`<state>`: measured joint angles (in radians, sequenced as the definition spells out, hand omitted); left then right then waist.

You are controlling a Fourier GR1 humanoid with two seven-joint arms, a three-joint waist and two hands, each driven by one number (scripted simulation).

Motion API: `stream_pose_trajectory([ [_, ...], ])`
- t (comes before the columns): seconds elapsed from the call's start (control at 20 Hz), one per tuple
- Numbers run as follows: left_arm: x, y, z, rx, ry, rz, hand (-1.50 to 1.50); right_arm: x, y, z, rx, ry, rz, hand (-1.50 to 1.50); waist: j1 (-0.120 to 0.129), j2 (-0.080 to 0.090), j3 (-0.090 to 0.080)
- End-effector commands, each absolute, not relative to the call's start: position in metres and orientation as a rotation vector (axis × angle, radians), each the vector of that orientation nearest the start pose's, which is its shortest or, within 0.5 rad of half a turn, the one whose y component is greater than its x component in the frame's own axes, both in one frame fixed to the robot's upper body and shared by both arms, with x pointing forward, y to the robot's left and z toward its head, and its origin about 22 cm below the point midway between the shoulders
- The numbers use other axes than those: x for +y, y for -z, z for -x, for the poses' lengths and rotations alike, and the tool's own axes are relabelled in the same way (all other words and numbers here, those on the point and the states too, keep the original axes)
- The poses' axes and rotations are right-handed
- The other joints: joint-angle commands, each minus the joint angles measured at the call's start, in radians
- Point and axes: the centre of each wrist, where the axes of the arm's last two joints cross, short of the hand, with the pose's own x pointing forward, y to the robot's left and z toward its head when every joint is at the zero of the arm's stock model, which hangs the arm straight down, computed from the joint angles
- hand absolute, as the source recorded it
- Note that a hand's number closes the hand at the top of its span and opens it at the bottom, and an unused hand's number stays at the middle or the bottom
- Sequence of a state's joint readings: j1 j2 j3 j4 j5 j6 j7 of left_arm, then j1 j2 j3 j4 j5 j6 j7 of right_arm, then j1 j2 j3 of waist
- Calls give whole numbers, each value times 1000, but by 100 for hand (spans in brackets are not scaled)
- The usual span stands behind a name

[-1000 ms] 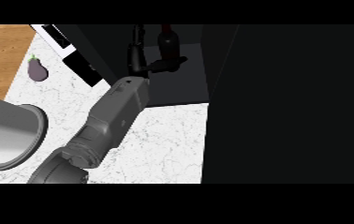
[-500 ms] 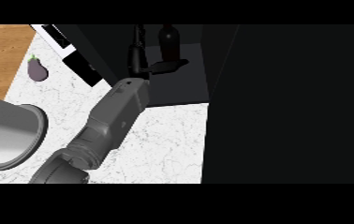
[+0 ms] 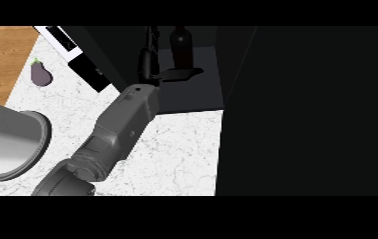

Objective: Pick up the wine, place it into the cabinet and close the cabinet

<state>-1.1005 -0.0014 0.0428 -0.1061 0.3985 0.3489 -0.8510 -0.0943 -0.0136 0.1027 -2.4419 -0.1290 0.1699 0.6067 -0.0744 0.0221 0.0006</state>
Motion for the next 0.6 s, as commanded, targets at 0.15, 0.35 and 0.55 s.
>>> stream_pose_trajectory([
  [0.15,123,13,-410,-1879,-151,-67,-150,-213,-202,-144,-1931,-305,-289,-150,12,-6,-1],
  [0.35,122,12,-410,-1866,-200,-8,-150,-202,-206,-152,-1912,-308,-323,-150,17,-12,-2],
  [0.55,122,14,-410,-1859,-227,-13,-150,-203,-205,-153,-1915,-332,-350,-150,-2,-9,-2],
])
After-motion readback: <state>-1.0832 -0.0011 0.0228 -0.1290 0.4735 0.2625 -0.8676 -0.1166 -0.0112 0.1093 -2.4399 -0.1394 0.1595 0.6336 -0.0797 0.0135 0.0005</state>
